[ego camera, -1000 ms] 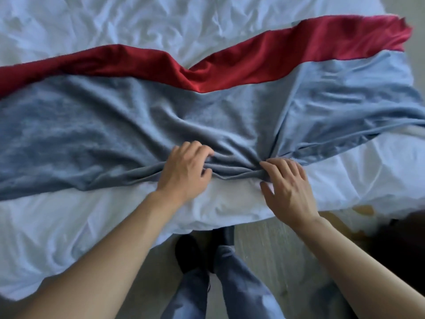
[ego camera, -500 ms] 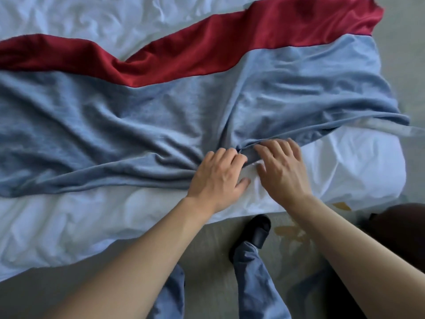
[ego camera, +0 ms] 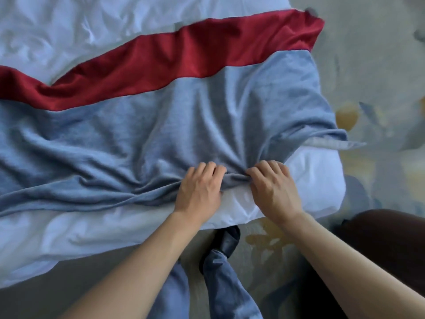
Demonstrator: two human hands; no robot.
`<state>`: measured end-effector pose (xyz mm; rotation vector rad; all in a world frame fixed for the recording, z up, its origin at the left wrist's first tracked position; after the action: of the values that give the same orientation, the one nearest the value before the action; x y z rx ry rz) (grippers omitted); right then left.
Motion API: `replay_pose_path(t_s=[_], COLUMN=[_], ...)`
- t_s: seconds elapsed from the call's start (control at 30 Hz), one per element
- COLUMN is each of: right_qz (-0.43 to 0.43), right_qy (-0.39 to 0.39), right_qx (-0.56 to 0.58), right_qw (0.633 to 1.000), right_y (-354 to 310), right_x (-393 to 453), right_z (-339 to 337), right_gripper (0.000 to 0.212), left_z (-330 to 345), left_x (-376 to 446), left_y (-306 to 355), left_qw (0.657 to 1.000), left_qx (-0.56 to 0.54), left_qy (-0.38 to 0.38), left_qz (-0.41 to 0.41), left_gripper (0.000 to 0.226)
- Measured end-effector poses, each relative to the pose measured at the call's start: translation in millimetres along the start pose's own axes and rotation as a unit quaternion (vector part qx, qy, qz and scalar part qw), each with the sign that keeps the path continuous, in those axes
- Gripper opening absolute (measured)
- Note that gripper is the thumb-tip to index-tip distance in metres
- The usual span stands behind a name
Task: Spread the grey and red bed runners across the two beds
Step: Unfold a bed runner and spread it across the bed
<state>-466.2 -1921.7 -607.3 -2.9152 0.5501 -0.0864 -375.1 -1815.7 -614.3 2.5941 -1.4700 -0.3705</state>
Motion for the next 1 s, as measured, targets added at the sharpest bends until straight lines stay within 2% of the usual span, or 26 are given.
replay_pose_path(t_s=[0.2,0.4,0.47,0.67,0.77,1.0], right_qz=[0.073,0.168,0.192,0.082,0.099,0.159], right_qy=[0.038,0.066,0.076,0.073,0.073,0.052], right_qx=[-0.026,-0.055,-0.048,0.004,0.016,0.011], right_qw=[0.996,0.982,0.977,0.994,0.992,0.986], right_y=[62,132,150,169,190,272], right_x=[16,13,14,38,27,-36], right_z=[-12,-19,-22,-20,-21,-22], right_gripper=[0.007,0.015,0.012,0.011,0.007,0.012], left_z=[4,11,14,26,27,50], left_x=[56,94,107,139,154,170], left_y=[69,111,123,158,185,230], left_qw=[0.998,0.995,0.994,0.996,0.992,0.993], left_qx=[-0.022,-0.011,-0.012,-0.002,0.030,0.042], left_qy=[0.017,0.026,0.019,0.028,0.061,-0.001], left_qz=[0.061,0.101,0.108,0.090,0.110,0.114], left_gripper=[0.017,0.021,0.020,0.013,0.013,0.024])
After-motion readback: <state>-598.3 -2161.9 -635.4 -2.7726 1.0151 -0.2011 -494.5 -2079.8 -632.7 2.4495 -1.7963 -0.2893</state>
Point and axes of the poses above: each hand's wrist, its own x-axis towards the middle knuckle, its own z-axis out of the palm, y = z × x, the point moved 9 cm from there along x, towards the middle knuckle, and after that the axes turned 1 degree about x, right-handed, at the moved point
